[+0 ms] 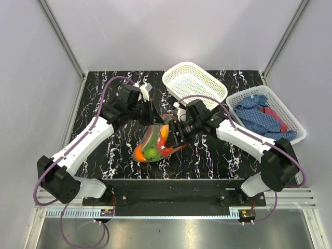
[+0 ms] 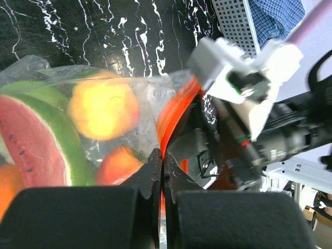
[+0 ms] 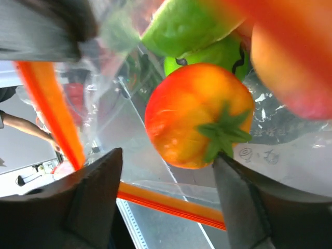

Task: Open the zip-top bag and remove the fake food

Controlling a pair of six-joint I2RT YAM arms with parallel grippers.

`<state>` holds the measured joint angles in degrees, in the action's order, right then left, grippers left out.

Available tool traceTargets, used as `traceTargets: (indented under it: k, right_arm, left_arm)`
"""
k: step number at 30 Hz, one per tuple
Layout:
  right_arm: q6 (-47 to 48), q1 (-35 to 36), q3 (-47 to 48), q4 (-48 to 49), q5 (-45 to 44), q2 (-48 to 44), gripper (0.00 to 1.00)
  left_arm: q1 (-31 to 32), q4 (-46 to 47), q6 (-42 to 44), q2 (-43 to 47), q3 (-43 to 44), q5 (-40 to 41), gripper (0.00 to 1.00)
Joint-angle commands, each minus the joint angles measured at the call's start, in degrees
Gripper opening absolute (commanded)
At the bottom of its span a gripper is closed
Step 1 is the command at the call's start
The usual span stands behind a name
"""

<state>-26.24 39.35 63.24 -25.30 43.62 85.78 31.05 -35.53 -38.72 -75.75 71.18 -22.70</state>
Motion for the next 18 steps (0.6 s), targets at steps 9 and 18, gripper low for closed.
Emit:
traceTargets:
  k: [9, 18]
  right_arm:
    - [-1.53, 1.6, -5.06, 14.57, -11.78, 3.25, 0.9]
    - [1.63, 1.87, -5.41, 12.3, -16.1, 1.24, 0.43]
  left_arm:
    - [3.49, 6.17, -2.76, -0.72, 0.63, -1.47, 0.0]
    - [3.67, 5.82, -2.77, 1.3, -2.53, 1.07, 0.0]
